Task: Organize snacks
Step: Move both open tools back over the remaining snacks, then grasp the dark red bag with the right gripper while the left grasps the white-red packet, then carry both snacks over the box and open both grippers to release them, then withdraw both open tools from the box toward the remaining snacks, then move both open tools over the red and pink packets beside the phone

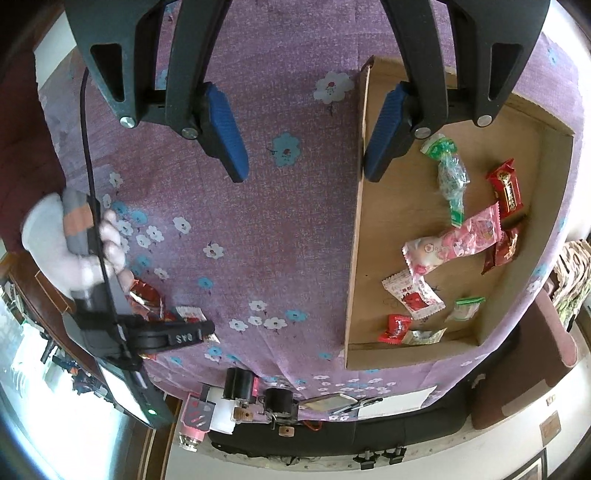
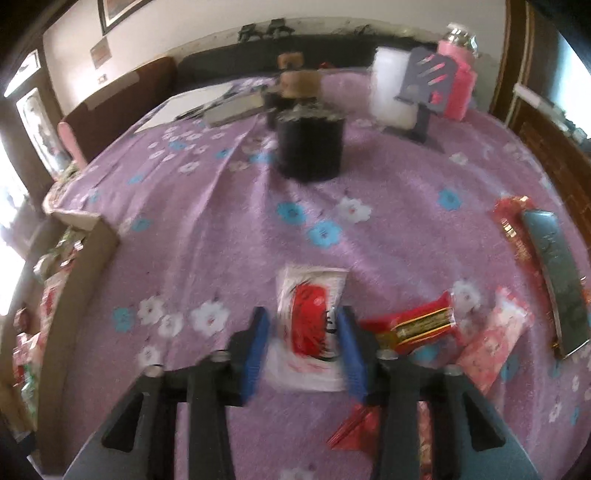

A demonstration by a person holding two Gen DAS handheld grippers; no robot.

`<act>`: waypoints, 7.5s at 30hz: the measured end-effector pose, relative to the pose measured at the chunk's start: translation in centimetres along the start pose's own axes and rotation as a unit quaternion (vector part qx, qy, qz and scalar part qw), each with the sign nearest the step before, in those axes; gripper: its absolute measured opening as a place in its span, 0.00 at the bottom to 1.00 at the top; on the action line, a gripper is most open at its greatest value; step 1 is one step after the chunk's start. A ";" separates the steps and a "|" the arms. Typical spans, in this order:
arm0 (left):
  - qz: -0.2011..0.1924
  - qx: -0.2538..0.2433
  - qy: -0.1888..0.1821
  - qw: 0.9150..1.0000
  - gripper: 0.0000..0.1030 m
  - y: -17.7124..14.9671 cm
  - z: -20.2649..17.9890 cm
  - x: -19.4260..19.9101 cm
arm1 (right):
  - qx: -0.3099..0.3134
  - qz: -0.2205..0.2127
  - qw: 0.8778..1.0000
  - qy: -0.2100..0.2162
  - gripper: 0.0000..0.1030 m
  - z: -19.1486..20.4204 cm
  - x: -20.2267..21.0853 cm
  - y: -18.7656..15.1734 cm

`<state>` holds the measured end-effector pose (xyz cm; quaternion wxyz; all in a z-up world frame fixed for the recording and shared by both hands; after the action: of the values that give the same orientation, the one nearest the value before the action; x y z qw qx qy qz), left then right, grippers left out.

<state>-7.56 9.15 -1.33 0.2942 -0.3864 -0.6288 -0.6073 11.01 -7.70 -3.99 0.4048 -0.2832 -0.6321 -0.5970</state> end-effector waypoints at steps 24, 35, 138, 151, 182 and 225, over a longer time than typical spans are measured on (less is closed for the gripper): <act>-0.018 0.007 -0.102 0.995 0.62 0.2 -3.8 1.4 | -0.206 -0.065 0.972 0.093 0.46 -12.0 10.3 -7.5; -0.002 -0.005 -0.113 0.994 0.62 0.7 -6.3 1.0 | -0.130 -0.081 0.985 0.079 0.54 -7.9 6.1 -5.3; -0.073 0.190 -0.043 0.978 0.61 -0.2 12.8 3.4 | 0.077 -0.074 0.980 0.169 0.42 18.1 10.3 -7.4; -0.054 0.095 -0.033 0.993 0.61 0.6 5.8 2.4 | -0.037 -0.065 0.987 0.142 0.46 7.1 9.4 -8.8; -0.040 -0.021 0.039 0.998 0.61 0.1 0.1 1.9 | -0.081 -0.071 0.989 0.104 0.51 0.7 9.9 -10.3; -0.042 -0.028 -0.101 0.994 0.64 7.0 -6.8 0.8 | -0.260 -0.091 0.961 -0.012 0.56 -14.5 3.8 -2.9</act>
<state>-2.77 2.22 3.64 0.1919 -0.4270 -0.6539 -0.5943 9.12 -22.83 -2.84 0.2531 -0.3270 -0.4832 -0.7717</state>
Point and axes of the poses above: each gripper's, at about its wrist camera, not at the fingertips, and x roughly against the way its jaws point, z to its left, y to its top, the point moved 8 cm from there along -x, roughly the way its jaws point, and after that the axes turned 1 degree about -y, right-handed, at the moved point
